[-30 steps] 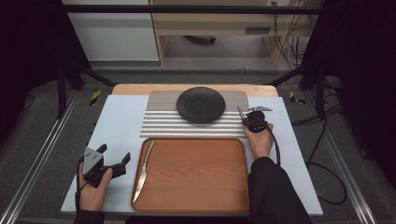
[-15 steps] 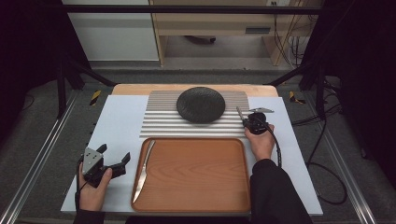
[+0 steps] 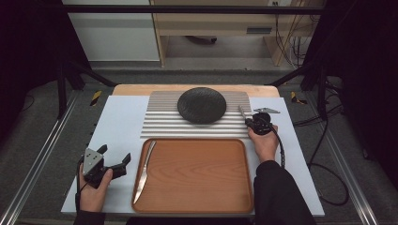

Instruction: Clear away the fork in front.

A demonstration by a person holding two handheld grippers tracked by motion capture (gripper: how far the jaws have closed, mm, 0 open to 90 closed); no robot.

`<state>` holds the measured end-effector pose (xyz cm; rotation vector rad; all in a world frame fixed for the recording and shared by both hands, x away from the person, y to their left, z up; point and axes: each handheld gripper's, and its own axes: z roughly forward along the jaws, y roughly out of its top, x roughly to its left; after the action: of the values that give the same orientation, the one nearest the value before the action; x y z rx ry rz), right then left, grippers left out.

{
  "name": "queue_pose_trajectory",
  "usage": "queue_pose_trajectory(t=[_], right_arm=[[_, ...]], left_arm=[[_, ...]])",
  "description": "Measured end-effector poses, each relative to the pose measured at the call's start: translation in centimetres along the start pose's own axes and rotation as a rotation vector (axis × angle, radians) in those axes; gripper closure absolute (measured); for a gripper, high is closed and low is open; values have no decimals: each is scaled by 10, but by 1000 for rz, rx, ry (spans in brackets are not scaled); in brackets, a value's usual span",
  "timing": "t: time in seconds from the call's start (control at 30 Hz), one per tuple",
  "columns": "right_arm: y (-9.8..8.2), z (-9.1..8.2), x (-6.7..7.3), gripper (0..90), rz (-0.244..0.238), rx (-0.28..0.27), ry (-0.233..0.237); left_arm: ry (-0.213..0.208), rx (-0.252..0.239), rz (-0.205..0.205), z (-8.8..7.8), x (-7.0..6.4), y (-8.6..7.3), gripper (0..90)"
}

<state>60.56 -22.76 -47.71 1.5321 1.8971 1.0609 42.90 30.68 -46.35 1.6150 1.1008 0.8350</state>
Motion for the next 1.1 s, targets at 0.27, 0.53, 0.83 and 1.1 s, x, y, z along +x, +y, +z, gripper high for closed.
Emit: queue_pose_trajectory(t=[0.27, 0.53, 0.83, 1.1], right_arm=[[7, -22, 7, 847, -13, -58, 51], [-2, -65, 37, 847, -66, -125, 172], [-31, -91, 85, 846, -149, -146, 289], [-50, -89, 124, 846, -189, -150, 366]], left_arm=[[2, 0, -2, 0, 0, 0, 42], [9, -1, -2, -1, -5, 4, 54], [-106, -12, 16, 12, -44, 36, 59], [-306, 18, 45, 60, -94, 60, 61]])
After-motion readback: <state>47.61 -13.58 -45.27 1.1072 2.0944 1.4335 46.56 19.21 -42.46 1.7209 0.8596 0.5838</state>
